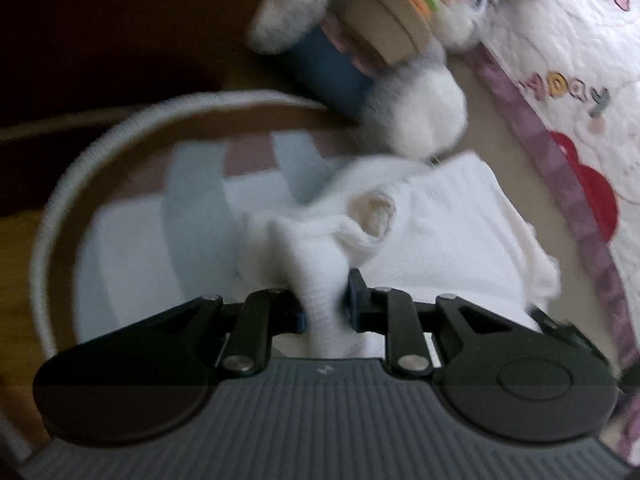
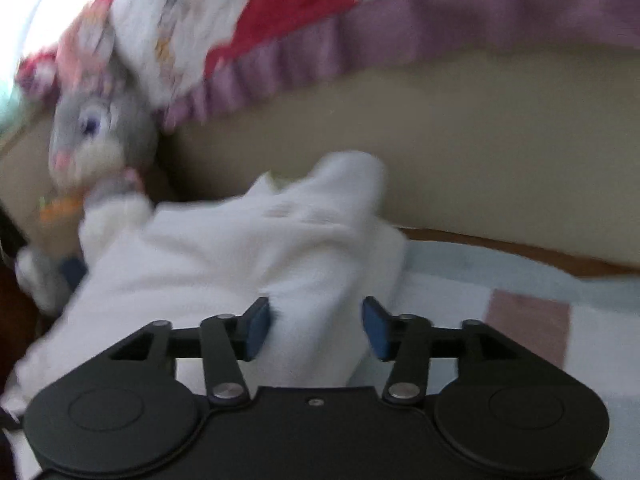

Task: Fold clothes
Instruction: 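Lay the garment onto the towel stack and open both grippers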

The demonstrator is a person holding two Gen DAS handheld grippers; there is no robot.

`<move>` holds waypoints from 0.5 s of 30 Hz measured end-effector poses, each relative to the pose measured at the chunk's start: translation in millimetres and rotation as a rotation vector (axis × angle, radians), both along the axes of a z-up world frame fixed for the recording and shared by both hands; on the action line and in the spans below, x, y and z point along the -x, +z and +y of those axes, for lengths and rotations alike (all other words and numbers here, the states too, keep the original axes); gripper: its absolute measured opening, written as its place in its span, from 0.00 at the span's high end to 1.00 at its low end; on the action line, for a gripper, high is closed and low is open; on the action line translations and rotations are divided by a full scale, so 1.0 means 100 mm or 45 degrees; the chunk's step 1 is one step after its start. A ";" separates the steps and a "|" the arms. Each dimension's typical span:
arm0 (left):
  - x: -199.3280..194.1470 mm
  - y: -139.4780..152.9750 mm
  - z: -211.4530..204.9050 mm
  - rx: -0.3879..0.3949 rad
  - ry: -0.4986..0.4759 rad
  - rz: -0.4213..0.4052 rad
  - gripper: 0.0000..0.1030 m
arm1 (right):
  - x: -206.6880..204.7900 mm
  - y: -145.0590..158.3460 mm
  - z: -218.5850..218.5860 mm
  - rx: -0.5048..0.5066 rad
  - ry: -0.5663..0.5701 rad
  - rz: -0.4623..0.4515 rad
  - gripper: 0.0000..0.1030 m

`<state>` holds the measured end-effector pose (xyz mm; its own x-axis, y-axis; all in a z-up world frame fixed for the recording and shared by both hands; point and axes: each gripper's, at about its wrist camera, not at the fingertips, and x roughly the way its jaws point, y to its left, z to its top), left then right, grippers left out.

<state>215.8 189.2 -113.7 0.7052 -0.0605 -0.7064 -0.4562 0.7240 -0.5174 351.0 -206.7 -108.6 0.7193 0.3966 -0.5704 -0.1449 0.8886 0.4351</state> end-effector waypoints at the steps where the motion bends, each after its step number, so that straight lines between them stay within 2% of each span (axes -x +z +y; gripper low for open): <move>1: -0.01 0.01 0.02 0.001 0.006 0.000 0.80 | 0.06 0.01 -0.11 -0.084 -0.046 0.022 0.43; 4: -0.03 -0.08 0.05 0.082 0.042 0.036 0.78 | 0.43 -0.13 -0.29 -0.424 -0.051 0.076 0.50; 6: -0.03 -0.16 0.07 0.138 0.068 0.050 0.77 | 0.64 -0.22 -0.18 -0.516 0.066 0.129 0.50; 8: -0.03 -0.17 0.07 0.144 0.070 0.056 0.77 | 0.85 -0.30 -0.05 -0.600 0.183 0.179 0.50; 12: -0.03 -0.20 0.07 0.150 0.072 0.066 0.77 | 1.24 -0.30 0.30 -0.467 0.323 0.171 0.53; 15: -0.04 -0.21 0.05 0.131 0.059 0.076 0.77 | 1.42 -0.35 0.35 -0.467 0.403 0.190 0.54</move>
